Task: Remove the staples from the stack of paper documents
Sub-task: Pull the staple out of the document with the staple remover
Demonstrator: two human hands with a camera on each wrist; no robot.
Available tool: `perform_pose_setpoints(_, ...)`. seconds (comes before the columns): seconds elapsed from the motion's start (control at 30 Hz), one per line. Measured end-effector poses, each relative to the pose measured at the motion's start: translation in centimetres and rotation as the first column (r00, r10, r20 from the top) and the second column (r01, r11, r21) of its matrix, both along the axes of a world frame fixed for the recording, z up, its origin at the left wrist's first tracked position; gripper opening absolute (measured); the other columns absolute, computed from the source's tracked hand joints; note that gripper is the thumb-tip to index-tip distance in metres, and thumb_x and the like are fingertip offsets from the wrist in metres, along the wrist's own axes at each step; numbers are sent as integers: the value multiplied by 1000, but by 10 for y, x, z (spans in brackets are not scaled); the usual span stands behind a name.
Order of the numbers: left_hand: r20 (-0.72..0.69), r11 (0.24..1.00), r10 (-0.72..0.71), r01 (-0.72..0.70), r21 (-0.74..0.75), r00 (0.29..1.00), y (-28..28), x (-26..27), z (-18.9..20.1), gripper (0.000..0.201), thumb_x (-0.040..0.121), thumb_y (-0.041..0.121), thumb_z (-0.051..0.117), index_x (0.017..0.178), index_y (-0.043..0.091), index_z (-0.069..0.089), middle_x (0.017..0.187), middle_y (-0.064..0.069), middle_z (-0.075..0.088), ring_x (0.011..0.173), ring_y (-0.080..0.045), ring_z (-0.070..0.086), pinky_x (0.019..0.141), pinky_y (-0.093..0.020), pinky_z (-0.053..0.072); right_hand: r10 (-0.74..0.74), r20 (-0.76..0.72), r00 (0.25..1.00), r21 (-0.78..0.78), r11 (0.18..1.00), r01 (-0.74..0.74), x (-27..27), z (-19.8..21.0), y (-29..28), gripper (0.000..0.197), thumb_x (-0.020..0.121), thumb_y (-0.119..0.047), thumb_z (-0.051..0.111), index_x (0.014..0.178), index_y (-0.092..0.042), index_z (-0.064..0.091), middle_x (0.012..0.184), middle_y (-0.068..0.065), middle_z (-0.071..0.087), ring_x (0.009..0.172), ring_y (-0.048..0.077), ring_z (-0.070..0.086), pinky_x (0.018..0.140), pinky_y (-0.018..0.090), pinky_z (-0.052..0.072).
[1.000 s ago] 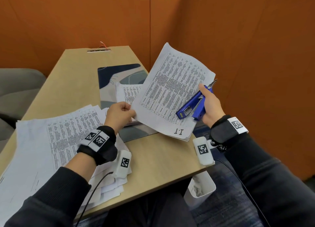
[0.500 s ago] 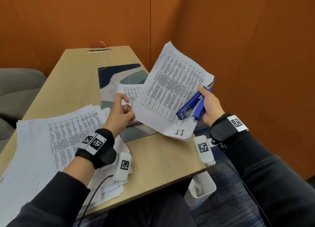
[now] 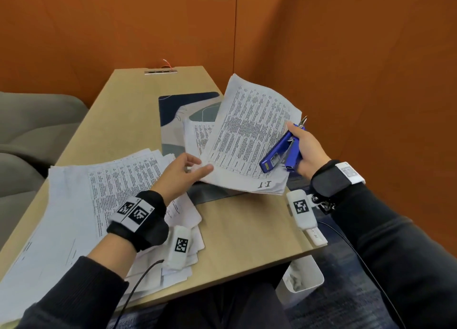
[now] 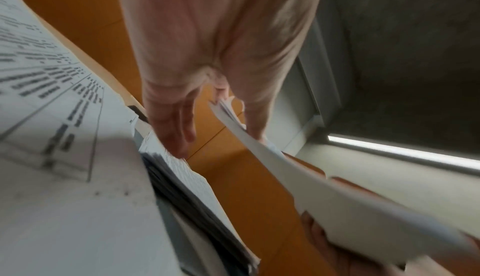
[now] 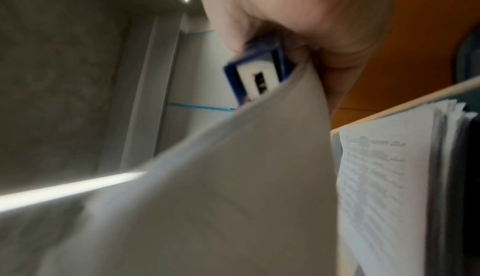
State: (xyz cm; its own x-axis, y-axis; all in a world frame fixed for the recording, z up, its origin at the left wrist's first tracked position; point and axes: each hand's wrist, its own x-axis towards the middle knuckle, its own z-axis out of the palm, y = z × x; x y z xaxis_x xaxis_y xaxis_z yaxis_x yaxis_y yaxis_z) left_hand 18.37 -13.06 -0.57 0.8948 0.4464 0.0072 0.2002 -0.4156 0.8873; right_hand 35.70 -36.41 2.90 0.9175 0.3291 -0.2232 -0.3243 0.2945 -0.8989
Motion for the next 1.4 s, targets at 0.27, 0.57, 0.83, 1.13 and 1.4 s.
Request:
perform_pose_setpoints(0.27,227,853,165,-23,-522,960,11,-5,3,20,89,7,63,107,0,60,79,-4,71,69,-10,65,62,-16,54,29,-39,999,101,995,-25,-3,7,-6,38,100,-28,52,132,-8,56,123,13,67,106,31,68,87,47,57)
perform_pose_setpoints(0.57,235,251,201,181,-951,951,6,2,9,43,63,8,82,100,10,60,96,-6,69,77,-16,70,69,-26,58,119,-154,981,152,984,-96,-13,-12,-4,30,104,-30,42,115,-11,62,96,12,75,79,28,75,56,42,59)
perform_pose_setpoints(0.83,158,569,-68,168,-805,985,-1,-2,29,50,94,54,37,103,11,61,92,-6,68,77,-16,69,60,-26,57,154,-89,984,92,985,-145,-25,-14,-6,37,102,-31,49,131,-10,58,112,13,71,93,29,72,73,43,61)
perform_pose_setpoints(1.13,732,982,99,-185,38,674,-34,26,101,15,97,20,39,89,24,50,73,-1,49,59,-4,41,53,-19,33,144,639,756,-213,977,-6,-46,50,-10,59,82,-59,66,103,-4,61,100,21,63,98,34,63,98,58,44)
perform_pose_setpoints(1.4,740,960,209,-278,-32,639,-68,11,44,22,96,13,33,96,3,53,70,12,43,59,8,43,54,-11,32,237,681,693,-384,921,63,-60,-3,-26,59,92,-52,57,135,-13,50,128,-1,62,119,8,57,100,27,42)
